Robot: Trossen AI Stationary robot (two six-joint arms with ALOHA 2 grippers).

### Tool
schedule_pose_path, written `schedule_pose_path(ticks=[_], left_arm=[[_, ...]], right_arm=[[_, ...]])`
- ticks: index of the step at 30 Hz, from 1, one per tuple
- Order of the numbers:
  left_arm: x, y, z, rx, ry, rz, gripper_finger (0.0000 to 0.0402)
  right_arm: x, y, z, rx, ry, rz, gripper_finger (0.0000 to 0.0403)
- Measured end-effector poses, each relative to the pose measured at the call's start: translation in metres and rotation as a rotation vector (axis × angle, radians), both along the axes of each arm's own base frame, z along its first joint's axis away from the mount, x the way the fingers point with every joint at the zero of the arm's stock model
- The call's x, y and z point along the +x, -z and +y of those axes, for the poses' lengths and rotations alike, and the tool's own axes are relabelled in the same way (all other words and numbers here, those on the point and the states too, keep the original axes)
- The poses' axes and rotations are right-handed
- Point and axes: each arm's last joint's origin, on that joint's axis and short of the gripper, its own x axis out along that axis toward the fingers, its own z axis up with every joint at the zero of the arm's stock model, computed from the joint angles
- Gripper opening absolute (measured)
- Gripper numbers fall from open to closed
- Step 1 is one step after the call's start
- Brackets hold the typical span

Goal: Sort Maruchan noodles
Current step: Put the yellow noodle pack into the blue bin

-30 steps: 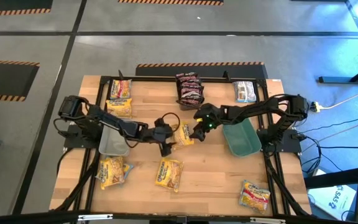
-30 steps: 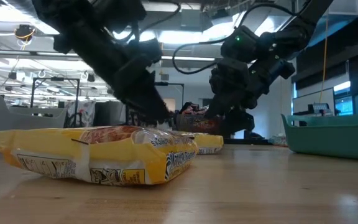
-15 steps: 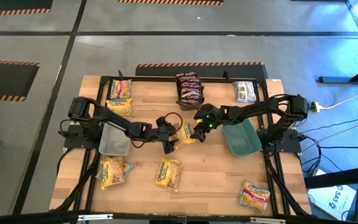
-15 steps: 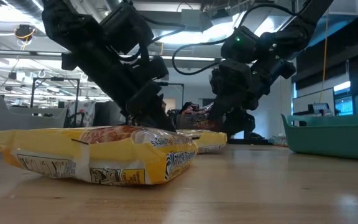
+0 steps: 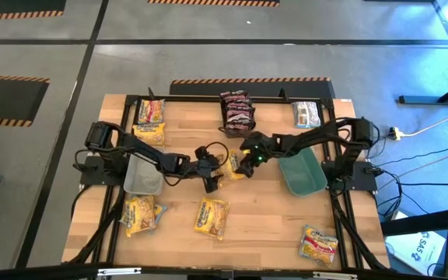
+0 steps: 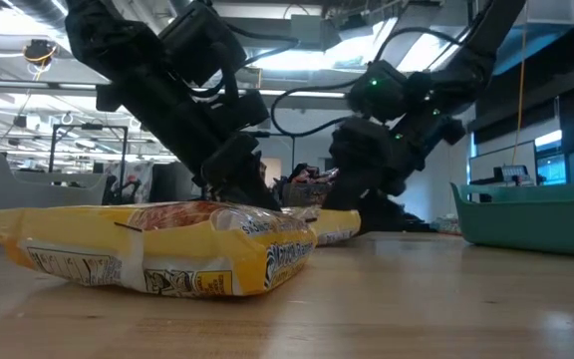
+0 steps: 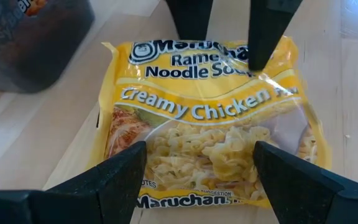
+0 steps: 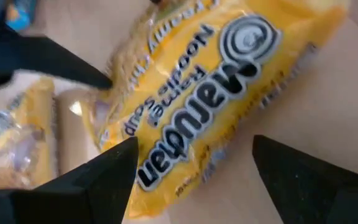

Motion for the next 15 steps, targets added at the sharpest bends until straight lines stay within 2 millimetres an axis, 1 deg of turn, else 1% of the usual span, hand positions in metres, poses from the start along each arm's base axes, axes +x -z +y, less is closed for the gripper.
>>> schedule_pose_path(ticks=[3, 10, 15], left_arm=[[0.0, 0.0, -0.0005, 0.002, 0.0, -0.002, 0.0294], [0.0001, 0.0002, -0.0006, 0.001, 0.001, -0.003, 0.0294], [0.0009, -0.0005, -0.0007, -0.001, 0.003, -0.017, 0.0294]], right_arm=[[0.0048, 0.0036, -0.0006, 0.01, 0.003, -0.037, 0.0319], [0.0074, 0.0029, 0.0, 0.023, -0.007, -0.075, 0.0319], [0.0094, 0.0023, 0.0075, 0.005, -0.018, -0.085, 0.0319]])
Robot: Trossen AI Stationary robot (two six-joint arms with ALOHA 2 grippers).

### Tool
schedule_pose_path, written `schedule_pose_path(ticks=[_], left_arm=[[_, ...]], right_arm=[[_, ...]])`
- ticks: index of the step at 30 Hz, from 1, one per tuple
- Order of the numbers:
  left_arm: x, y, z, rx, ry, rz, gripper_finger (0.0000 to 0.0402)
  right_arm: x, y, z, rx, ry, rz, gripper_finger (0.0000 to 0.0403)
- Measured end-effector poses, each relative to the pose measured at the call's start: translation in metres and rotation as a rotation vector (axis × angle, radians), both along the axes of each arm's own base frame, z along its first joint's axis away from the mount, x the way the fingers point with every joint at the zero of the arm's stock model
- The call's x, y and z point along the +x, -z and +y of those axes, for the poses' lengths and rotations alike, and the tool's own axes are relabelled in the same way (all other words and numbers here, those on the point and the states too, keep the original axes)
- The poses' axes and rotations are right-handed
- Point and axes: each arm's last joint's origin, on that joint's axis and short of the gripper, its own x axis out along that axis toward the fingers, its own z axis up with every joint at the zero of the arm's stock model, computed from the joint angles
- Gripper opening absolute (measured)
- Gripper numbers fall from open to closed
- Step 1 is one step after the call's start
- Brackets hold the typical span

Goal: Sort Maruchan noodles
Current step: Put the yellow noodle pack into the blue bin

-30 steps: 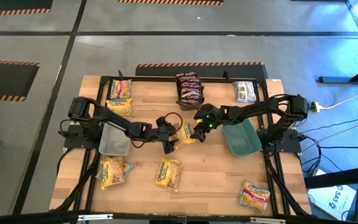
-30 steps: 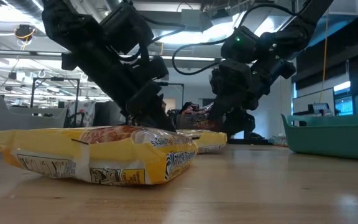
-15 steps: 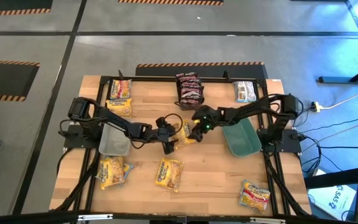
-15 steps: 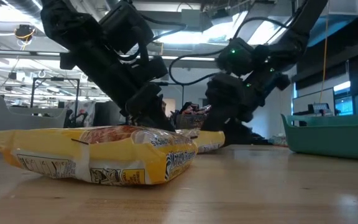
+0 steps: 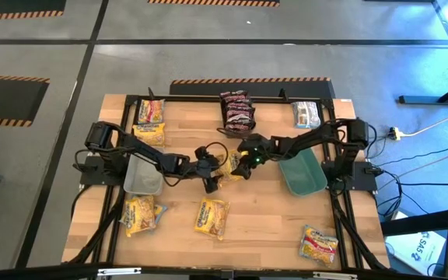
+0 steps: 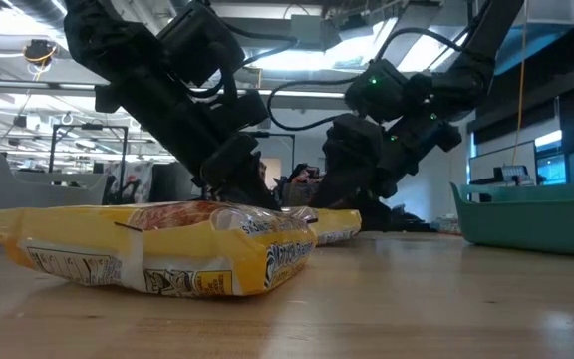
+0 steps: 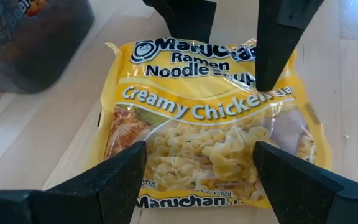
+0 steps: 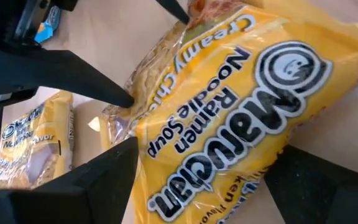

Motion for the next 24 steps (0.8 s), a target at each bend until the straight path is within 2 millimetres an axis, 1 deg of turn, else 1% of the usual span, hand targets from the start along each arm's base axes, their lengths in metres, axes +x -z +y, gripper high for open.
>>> schedule_pose_path(ticks=[5, 8, 10, 13, 18, 20, 22, 24], left_arm=[[0.002, -0.001, -0.001, 0.0, 0.01, -0.025, 0.0294], [0.002, -0.001, -0.001, 0.0, 0.01, -0.027, 0.0294], [0.002, -0.002, -0.002, 0.0, 0.012, -0.029, 0.0294], [0.002, -0.002, -0.003, 0.001, 0.014, -0.032, 0.0294], [0.002, -0.002, -0.004, 0.006, 0.018, -0.033, 0.0294], [0.001, -0.004, -0.006, 0.009, 0.019, -0.037, 0.0294], [0.0, -0.007, -0.008, 0.018, 0.02, -0.04, 0.0294], [-0.001, -0.011, -0.011, 0.032, 0.037, -0.041, 0.0294]], right_arm=[[0.003, -0.002, 0.009, -0.02, -0.014, -0.034, 0.0319], [0.004, -0.002, 0.01, -0.043, 0.0, -0.043, 0.0318], [0.004, -0.003, 0.009, -0.066, 0.011, -0.046, 0.0309], [0.005, -0.003, 0.012, -0.103, 0.007, -0.059, 0.028], [0.006, -0.005, 0.014, -0.134, 0.0, -0.071, 0.021], [0.006, -0.005, 0.013, -0.137, 0.006, -0.072, 0.0188], [0.007, -0.006, 0.012, -0.148, 0.012, -0.081, 0.0175], [0.007, -0.007, 0.012, -0.162, 0.007, -0.086, 0.0171]])
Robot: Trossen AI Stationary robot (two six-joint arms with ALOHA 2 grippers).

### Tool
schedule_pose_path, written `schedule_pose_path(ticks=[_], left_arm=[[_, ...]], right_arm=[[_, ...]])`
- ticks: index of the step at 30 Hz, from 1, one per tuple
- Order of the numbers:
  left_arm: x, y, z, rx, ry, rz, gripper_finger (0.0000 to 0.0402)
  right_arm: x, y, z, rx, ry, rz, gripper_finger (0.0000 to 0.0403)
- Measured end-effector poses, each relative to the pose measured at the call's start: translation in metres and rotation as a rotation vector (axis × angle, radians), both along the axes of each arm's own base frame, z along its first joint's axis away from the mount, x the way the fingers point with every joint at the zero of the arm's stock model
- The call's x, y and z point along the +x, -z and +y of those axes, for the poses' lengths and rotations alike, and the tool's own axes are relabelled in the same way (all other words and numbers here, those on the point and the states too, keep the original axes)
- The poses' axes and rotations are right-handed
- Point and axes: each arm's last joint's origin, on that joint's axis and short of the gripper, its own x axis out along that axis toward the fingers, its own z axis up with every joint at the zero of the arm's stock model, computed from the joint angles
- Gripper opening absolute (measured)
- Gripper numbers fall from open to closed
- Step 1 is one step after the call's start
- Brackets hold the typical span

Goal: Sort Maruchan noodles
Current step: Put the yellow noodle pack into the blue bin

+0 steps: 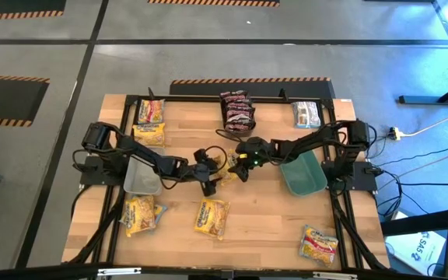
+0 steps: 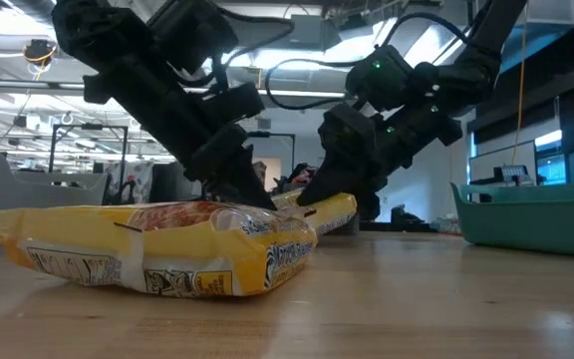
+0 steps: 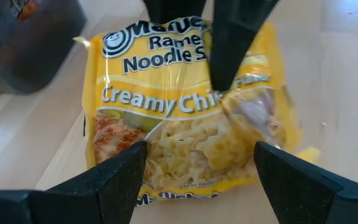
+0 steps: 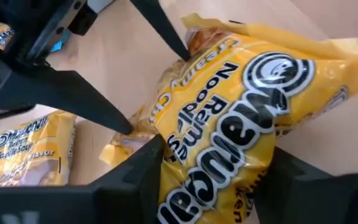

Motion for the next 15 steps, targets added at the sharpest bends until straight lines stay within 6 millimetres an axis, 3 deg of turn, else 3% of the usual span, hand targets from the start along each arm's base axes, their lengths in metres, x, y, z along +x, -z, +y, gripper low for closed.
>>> schedule_pose_path(ticks=[7, 15], left_arm=[[-0.007, -0.023, -0.012, 0.006, 0.085, -0.034, 0.0294], [-0.02, -0.051, -0.021, 0.004, 0.115, -0.071, 0.0294]], right_arm=[[0.001, -0.001, 0.001, -0.029, -0.026, -0.011, 0.0174], [0.0, -0.005, 0.001, -0.045, -0.055, -0.02, 0.0145]])
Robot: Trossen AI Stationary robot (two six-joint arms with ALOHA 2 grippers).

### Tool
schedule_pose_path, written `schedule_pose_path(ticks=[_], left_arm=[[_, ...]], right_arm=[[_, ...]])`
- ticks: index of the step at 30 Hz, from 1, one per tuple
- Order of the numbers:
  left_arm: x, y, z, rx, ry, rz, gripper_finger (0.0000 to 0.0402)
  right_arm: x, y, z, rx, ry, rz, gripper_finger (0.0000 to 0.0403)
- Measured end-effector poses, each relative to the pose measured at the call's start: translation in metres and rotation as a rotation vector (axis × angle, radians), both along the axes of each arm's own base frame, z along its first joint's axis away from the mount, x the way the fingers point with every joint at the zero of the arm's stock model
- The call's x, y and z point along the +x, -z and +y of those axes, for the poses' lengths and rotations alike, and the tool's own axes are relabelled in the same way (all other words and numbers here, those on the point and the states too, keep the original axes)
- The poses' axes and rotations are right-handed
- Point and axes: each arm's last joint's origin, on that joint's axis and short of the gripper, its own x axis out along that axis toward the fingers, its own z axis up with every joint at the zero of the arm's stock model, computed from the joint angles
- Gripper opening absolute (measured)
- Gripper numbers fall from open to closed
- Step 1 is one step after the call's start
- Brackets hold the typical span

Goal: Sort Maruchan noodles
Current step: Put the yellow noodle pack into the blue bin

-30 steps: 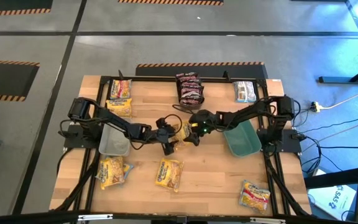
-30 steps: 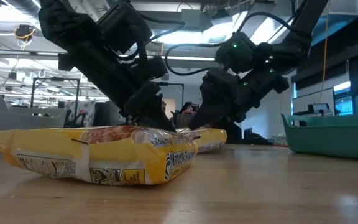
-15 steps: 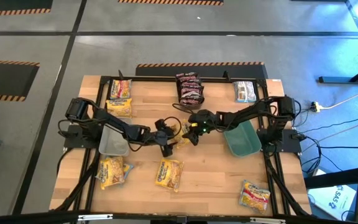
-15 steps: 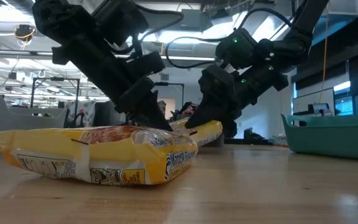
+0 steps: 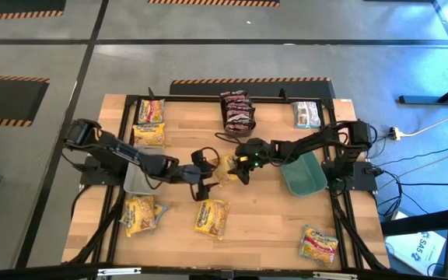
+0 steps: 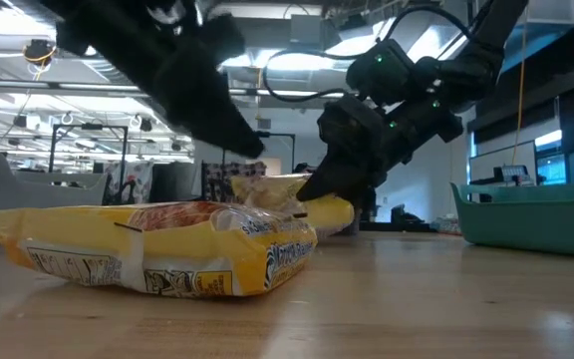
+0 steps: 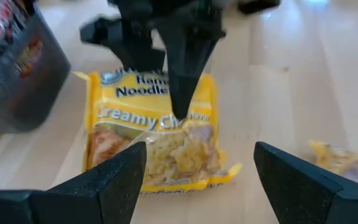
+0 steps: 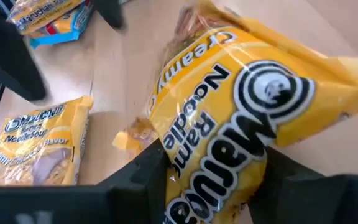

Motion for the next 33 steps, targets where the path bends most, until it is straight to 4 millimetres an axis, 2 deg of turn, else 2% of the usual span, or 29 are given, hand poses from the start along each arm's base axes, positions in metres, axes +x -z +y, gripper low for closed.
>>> schedule_pose_path(ticks=[6, 10, 19, 29, 33], left_arm=[[-0.01, -0.025, -0.004, -0.025, 0.011, -0.079, 0.0294], [-0.013, -0.031, -0.009, -0.041, 0.03, -0.105, 0.0294], [-0.012, -0.031, -0.005, -0.021, -0.029, -0.11, 0.0294], [-0.003, -0.024, 0.021, -0.261, -0.048, -0.098, 0.0308], [0.004, -0.01, 0.027, -0.326, -0.039, -0.057, 0.0311]], right_arm=[[-0.003, -0.007, 0.0, -0.032, -0.026, -0.001, 0.014], [-0.007, -0.013, 0.002, -0.06, -0.042, 0.014, 0.0139], [-0.006, -0.019, 0.03, -0.233, -0.107, -0.014, 0.0139], [-0.006, -0.021, 0.063, -0.429, -0.106, -0.029, 0.0139], [0.001, -0.03, 0.067, -0.475, -0.113, -0.059, 0.0139]])
